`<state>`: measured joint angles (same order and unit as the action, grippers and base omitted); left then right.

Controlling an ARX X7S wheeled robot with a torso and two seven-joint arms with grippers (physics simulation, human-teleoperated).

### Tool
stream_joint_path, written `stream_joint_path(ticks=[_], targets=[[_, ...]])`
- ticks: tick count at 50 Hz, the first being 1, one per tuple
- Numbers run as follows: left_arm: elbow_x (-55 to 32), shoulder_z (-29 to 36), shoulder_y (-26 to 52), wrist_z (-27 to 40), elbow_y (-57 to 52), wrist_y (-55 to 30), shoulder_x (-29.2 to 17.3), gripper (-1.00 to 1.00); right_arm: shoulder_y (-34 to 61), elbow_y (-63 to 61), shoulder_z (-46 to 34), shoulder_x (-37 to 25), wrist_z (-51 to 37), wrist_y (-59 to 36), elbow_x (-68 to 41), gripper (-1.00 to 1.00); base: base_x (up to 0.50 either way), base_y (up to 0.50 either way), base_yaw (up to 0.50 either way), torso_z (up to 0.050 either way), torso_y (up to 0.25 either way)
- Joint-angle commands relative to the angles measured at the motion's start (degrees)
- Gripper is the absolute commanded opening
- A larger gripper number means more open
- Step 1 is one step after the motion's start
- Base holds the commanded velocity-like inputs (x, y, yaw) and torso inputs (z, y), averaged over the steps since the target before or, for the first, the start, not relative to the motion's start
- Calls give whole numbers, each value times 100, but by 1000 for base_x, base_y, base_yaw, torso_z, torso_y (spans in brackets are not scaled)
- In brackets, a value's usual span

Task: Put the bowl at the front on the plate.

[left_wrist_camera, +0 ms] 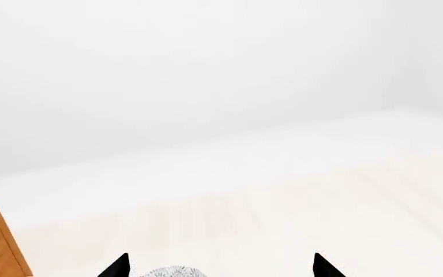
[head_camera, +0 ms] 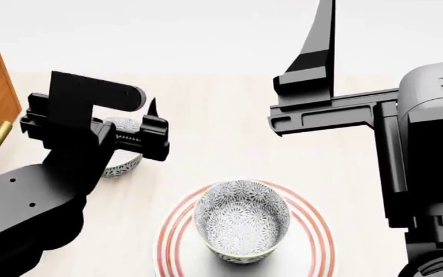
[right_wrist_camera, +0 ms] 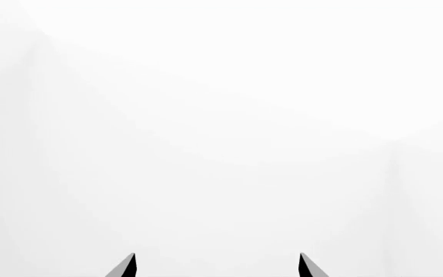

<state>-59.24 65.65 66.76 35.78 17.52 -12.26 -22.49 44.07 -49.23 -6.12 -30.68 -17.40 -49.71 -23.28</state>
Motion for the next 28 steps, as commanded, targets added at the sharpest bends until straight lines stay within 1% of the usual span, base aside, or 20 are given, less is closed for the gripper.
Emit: stream_joint_path(ticks=[1,4,9,14,23,28], targets=[[10,-137,-189,760,-1246,78,-562,100,4,10,-16,0,-14,21,-15,100,0,0,0,0,0],[42,-203,-251,1005,-1500,141,-695,100,78,-23,-24,-11,-22,-61,-44,100,0,0,0,0,0],[-63,-283,-301,1205,-1962,134,-900,100,123,78,-95,15,-1,53,-1,100,0,0,0,0,0],[56,-311,-324,1457,-2375,172,-1081,100,122,115,-112,16,4,85,3,100,0,0,0,0,0],[153,-308,-320,1668,-2944,137,-1304,100,116,99,-186,-27,-29,50,43,100,0,0,0,0,0],[54,-372,-269,1744,-3209,96,-1416,100,125,93,-200,-19,-34,45,27,100,0,0,0,0,0]])
